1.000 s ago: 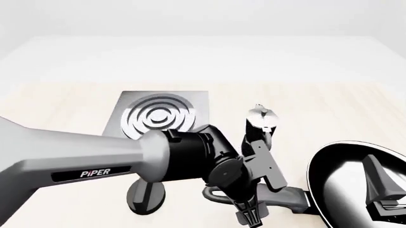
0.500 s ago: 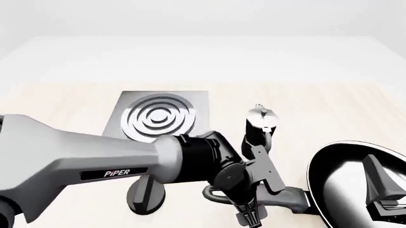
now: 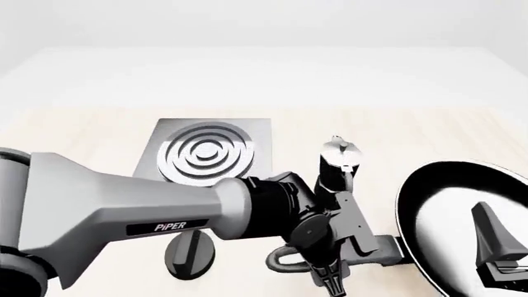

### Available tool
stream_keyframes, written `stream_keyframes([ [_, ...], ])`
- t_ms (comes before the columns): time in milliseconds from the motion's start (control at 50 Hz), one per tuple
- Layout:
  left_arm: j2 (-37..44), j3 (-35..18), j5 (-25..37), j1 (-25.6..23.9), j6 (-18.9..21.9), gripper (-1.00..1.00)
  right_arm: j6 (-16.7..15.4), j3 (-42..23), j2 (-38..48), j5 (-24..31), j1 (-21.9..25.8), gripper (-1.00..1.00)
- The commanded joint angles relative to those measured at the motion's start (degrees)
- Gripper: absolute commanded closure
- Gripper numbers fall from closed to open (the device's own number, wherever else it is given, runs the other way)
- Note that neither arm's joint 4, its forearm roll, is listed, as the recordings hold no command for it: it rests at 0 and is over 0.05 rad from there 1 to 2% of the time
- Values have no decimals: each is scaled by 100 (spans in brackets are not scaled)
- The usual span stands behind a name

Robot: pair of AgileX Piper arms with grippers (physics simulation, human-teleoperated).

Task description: Put the frying pan on the stove.

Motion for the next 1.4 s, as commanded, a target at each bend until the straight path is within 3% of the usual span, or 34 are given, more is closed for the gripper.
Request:
stream_keyframes([
  [20,-220,-13,3,-153,-51,100,-1,-2,-2,4,0,-100],
  [640,-262,-713,635,201,553,100,-1,2,-1,-1,-1,-100],
  [1400,-543,-987,973,357,788,100,-1,2,-1,0,-1,-100],
])
